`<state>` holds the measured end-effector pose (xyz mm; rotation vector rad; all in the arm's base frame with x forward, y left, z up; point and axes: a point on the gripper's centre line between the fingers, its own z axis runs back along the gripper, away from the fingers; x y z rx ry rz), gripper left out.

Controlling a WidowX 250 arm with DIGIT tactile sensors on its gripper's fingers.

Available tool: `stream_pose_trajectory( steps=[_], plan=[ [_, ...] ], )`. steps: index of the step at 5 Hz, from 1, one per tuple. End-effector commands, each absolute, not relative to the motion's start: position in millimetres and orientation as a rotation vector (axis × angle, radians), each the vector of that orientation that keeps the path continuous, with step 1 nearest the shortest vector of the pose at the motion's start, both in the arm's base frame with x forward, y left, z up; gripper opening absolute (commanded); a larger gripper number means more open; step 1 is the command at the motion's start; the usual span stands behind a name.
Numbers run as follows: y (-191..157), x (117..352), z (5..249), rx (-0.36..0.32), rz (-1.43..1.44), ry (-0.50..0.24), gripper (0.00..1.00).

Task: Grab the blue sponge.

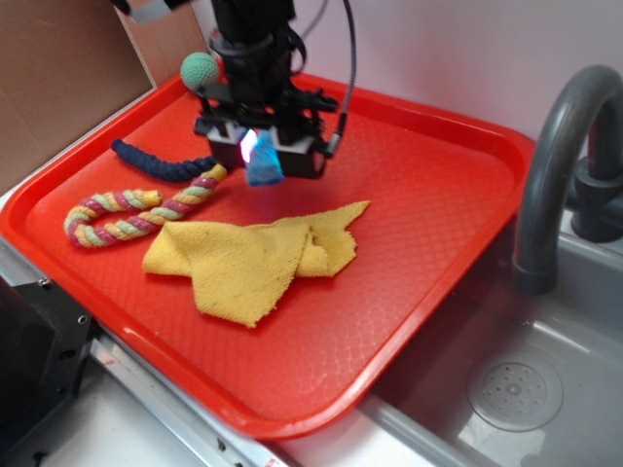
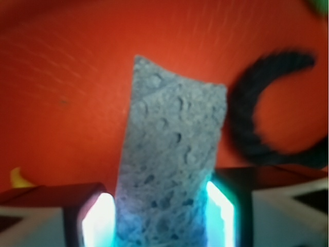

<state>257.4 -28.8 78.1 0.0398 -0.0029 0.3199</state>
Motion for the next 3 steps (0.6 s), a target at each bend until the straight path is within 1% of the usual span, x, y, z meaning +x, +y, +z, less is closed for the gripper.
stream_pose_trajectory(
  steps=[1, 2, 3],
  plan=[
    [-5.5, 229.7, 187.0, -0.043, 0.102, -0.222, 0.0],
    [0.1, 217.9, 195.0, -0.05, 0.225, -0.249, 0.0],
    [2.0, 221.3, 189.3, -0.073, 0.194, -0.214, 0.0]
  ],
)
